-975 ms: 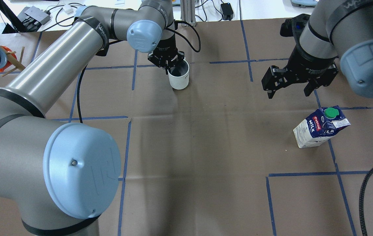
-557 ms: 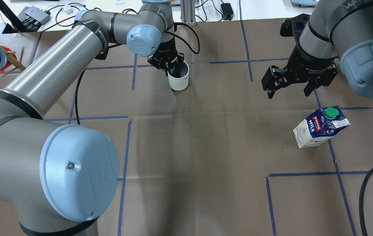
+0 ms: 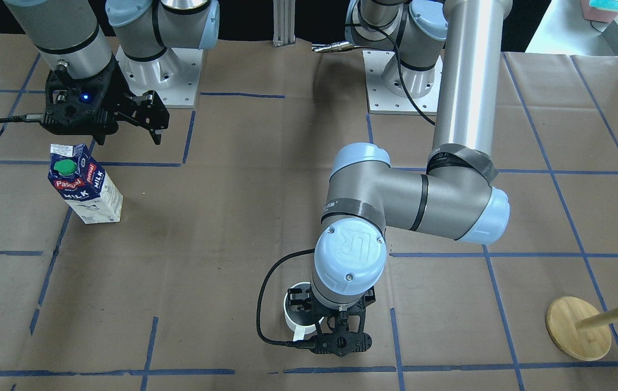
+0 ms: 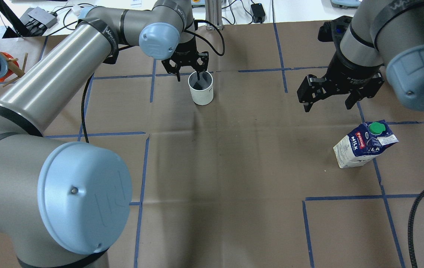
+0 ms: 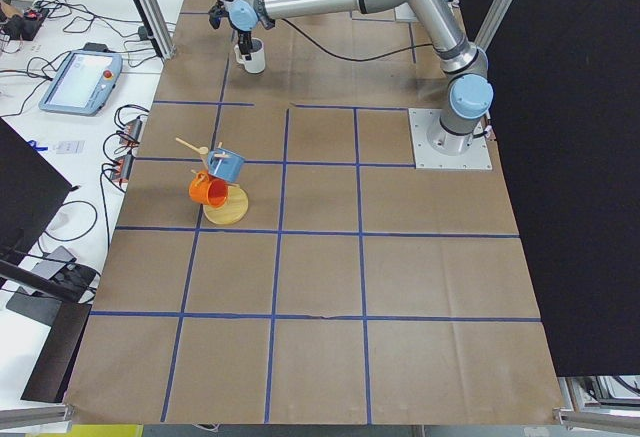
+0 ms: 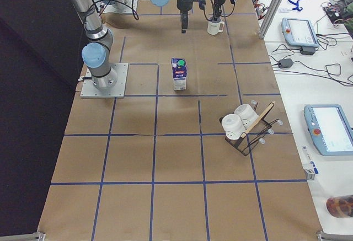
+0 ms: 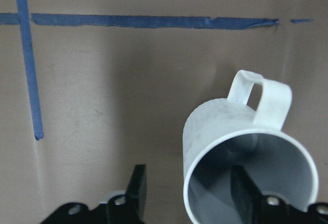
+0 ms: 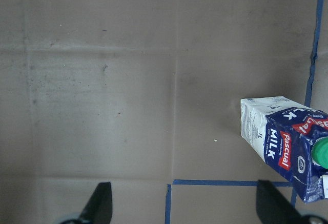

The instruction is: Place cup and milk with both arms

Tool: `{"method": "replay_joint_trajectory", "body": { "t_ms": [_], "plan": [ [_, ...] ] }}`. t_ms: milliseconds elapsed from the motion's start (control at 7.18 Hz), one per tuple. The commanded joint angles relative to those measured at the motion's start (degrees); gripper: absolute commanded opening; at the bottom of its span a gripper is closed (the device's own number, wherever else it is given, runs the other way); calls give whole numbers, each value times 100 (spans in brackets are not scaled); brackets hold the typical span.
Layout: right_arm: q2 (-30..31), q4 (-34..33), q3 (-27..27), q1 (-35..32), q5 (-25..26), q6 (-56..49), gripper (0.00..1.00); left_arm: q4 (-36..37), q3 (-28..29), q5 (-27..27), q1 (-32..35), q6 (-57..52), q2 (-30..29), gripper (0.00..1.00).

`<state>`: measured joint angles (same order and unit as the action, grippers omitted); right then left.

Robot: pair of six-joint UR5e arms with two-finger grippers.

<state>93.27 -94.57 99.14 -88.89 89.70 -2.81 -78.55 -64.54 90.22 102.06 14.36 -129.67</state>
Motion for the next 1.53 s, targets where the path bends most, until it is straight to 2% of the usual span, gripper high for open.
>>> {"method": "replay_joint_trajectory", "body": {
  "t_ms": [0,139,279,418,557,697,836,975,1115,1254,1393],
  "plan": [
    [7,0,9,-5,3,0,100,-686,82,30,-142,-108,843,100],
    [7,0,0,-5,3,0,100,-966,21,57,-195,-648,1308,100],
    [-2,0,0,-5,3,0,100,-1743,-40,74,-257,-897,1800,100],
    [-2,0,0,-5,3,0,100,-2204,-180,75,-214,-909,2222,100],
    [-10,-8,-9,64,3,-44,100,-2147,-686,-21,-205,-848,2583,100],
    [-10,-296,9,222,64,-723,100,-2103,-1501,-22,-205,-873,2900,99],
    [-2,-281,26,580,82,-1086,100,-1163,-2231,-22,-248,-865,3252,99],
    [7,-220,79,1175,39,-1603,100,-527,-2673,4,-309,-795,3455,99],
    [16,-298,245,1616,38,-2313,100,-1113,-2652,4,-484,-864,3509,100],
    [94,-333,446,1951,4,-2616,100,-1162,-2547,13,-538,-873,3406,100],
    [130,-656,692,2103,12,-2854,100,-1162,-2529,-4,-556,-847,3378,100]
  ]
}}
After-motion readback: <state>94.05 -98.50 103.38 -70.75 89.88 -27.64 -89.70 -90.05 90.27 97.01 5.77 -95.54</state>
